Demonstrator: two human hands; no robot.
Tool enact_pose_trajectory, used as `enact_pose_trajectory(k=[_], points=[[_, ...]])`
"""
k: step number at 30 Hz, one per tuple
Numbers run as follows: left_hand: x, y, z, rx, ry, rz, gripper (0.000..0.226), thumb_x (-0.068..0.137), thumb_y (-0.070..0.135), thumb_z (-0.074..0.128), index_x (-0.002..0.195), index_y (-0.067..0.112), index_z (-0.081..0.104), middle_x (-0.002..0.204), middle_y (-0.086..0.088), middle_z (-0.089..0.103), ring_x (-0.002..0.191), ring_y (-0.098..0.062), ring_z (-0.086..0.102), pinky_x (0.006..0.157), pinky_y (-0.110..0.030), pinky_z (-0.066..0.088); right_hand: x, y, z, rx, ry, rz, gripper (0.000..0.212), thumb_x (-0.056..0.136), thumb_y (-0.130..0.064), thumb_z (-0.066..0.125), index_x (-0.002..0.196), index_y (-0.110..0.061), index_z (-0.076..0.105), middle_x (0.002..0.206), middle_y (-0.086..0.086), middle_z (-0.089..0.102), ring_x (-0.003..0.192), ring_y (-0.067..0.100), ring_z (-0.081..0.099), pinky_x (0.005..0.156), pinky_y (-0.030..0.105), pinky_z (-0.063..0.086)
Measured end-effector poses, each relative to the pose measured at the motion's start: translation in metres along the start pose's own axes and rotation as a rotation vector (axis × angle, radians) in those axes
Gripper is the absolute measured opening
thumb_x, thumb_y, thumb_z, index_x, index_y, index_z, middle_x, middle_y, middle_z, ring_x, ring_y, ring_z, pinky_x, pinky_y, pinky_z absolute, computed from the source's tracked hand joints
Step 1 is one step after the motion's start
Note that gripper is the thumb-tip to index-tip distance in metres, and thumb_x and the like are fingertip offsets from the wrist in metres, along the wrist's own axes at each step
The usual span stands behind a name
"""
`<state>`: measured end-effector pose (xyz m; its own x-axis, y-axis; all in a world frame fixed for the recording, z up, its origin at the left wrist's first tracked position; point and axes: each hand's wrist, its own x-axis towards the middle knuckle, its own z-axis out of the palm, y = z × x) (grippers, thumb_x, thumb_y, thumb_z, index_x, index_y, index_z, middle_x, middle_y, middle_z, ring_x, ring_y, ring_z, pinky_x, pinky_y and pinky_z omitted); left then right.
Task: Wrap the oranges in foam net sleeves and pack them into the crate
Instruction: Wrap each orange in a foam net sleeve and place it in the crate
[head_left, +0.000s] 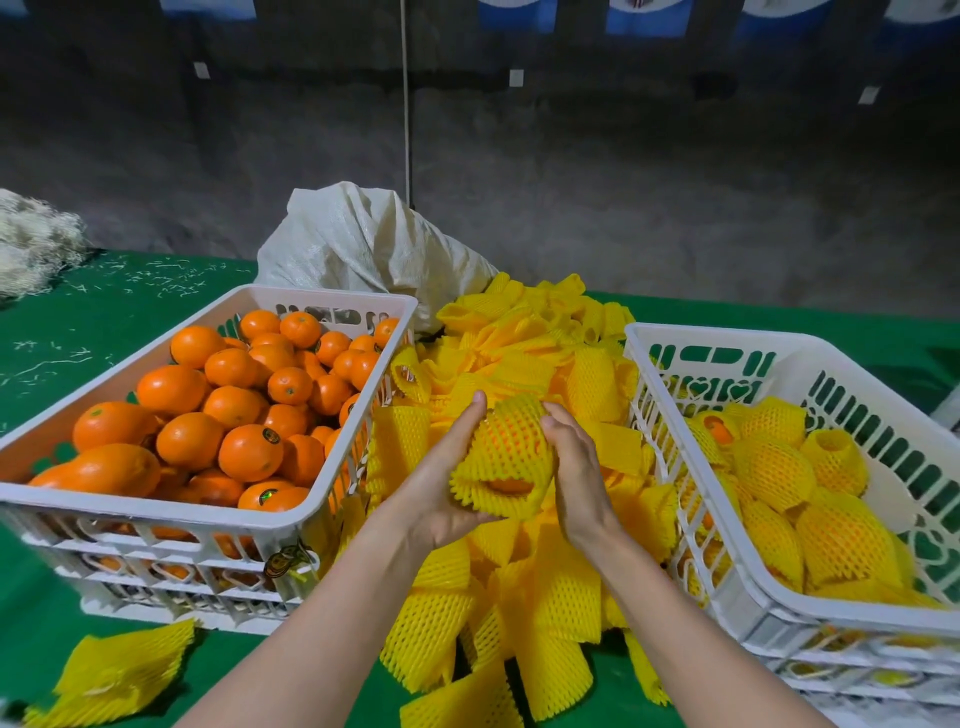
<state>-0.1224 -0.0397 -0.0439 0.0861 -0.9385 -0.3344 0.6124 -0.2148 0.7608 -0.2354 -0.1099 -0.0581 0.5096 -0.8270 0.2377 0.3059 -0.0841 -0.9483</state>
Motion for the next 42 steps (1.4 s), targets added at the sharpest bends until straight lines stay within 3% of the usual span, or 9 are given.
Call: enact_pose_trajectory(k=[3, 7, 12, 23, 27, 32, 34, 37, 42], points=[[0.003, 0.001, 0.006, 0.110, 0.044, 0.100, 0.053, 0.078, 0.058, 0.053, 0.114, 0.019, 0.062, 0.102, -0.007, 0.074, 0.091, -0.021, 0.071, 0.079, -0.036, 0.055, 0.002, -0.011, 0.002, -0.061, 0.118, -0.072, 0.020, 0.083, -0.038, 0.057, 0.069, -0.025, 0.063, 0.067, -0.011, 0.059, 0.074, 0.007, 0.052, 0.067, 0.021, 0.043], [0.004, -0.006, 0.013, 0.194, 0.055, 0.162, 0.065, 0.076, 0.053, 0.058, 0.131, 0.019, 0.054, 0.121, -0.011, 0.066, 0.112, -0.028, 0.063, 0.101, -0.048, 0.045, 0.004, -0.016, 0.005, -0.339, 0.221, -0.181, 0.040, 0.082, -0.048, 0.057, 0.061, -0.017, 0.040, 0.059, -0.002, 0.035, 0.060, 0.014, 0.035, 0.058, 0.033, 0.029], [0.003, -0.004, 0.009, 0.212, 0.031, 0.109, 0.057, 0.069, 0.060, 0.060, 0.112, 0.023, 0.064, 0.110, -0.006, 0.071, 0.104, -0.023, 0.067, 0.094, -0.042, 0.050, 0.008, -0.019, -0.004, -0.434, 0.169, -0.202, 0.043, 0.095, -0.029, 0.050, 0.058, -0.017, 0.030, 0.055, -0.003, 0.024, 0.053, 0.008, 0.026, 0.052, 0.029, 0.022], [-0.003, 0.007, 0.006, 0.122, -0.054, 0.049, 0.053, 0.066, 0.053, 0.065, 0.101, 0.014, 0.067, 0.091, -0.013, 0.074, 0.079, -0.026, 0.073, 0.059, -0.033, 0.057, 0.012, -0.024, -0.001, -0.363, -0.007, -0.207, 0.041, 0.093, -0.029, 0.049, 0.056, -0.020, 0.033, 0.052, -0.006, 0.027, 0.050, 0.005, 0.027, 0.049, 0.025, 0.022], [-0.005, 0.007, 0.007, 0.162, -0.064, 0.056, 0.054, 0.065, 0.054, 0.063, 0.100, 0.014, 0.068, 0.092, -0.012, 0.074, 0.081, -0.026, 0.073, 0.063, -0.034, 0.059, 0.015, -0.025, 0.001, -0.252, -0.050, -0.067, 0.035, 0.090, -0.031, 0.050, 0.062, -0.011, 0.041, 0.064, 0.011, 0.033, 0.063, 0.022, 0.032, 0.057, 0.037, 0.024], [-0.010, 0.010, 0.012, 0.313, -0.012, 0.112, 0.055, 0.064, 0.058, 0.061, 0.103, 0.021, 0.064, 0.089, -0.005, 0.075, 0.081, -0.019, 0.073, 0.063, -0.028, 0.058, 0.014, -0.023, 0.000, -0.233, -0.008, 0.046, 0.039, 0.093, -0.023, 0.053, 0.077, 0.013, 0.053, 0.076, 0.014, 0.043, 0.075, 0.023, 0.041, 0.063, 0.031, 0.032], [-0.009, 0.008, 0.013, 0.374, 0.077, 0.189, 0.056, 0.062, 0.062, 0.063, 0.104, 0.024, 0.067, 0.098, -0.002, 0.075, 0.091, -0.018, 0.071, 0.078, -0.034, 0.056, 0.010, -0.022, -0.002, -0.252, 0.049, 0.056, 0.028, 0.092, -0.026, 0.055, 0.080, -0.001, 0.056, 0.081, 0.015, 0.052, 0.078, 0.023, 0.049, 0.069, 0.034, 0.040], [-0.007, 0.004, 0.017, 0.480, 0.171, 0.302, 0.046, 0.076, 0.061, 0.054, 0.107, 0.028, 0.066, 0.114, 0.004, 0.069, 0.100, -0.010, 0.066, 0.086, -0.031, 0.050, -0.001, -0.016, 0.003, -0.154, 0.000, 0.199, 0.009, 0.093, -0.040, 0.049, 0.095, -0.036, 0.057, 0.114, -0.003, 0.059, 0.106, 0.012, 0.057, 0.094, 0.035, 0.047], [-0.002, -0.003, 0.026, 0.475, 0.319, 0.402, 0.044, 0.100, 0.046, 0.034, 0.096, 0.020, 0.069, 0.103, -0.001, 0.070, 0.098, -0.018, 0.064, 0.093, -0.038, 0.047, -0.016, -0.009, 0.010, -0.092, -0.076, 0.174, 0.041, 0.082, -0.051, 0.048, 0.122, -0.043, 0.047, 0.138, -0.008, 0.048, 0.125, 0.008, 0.047, 0.107, 0.036, 0.040]])
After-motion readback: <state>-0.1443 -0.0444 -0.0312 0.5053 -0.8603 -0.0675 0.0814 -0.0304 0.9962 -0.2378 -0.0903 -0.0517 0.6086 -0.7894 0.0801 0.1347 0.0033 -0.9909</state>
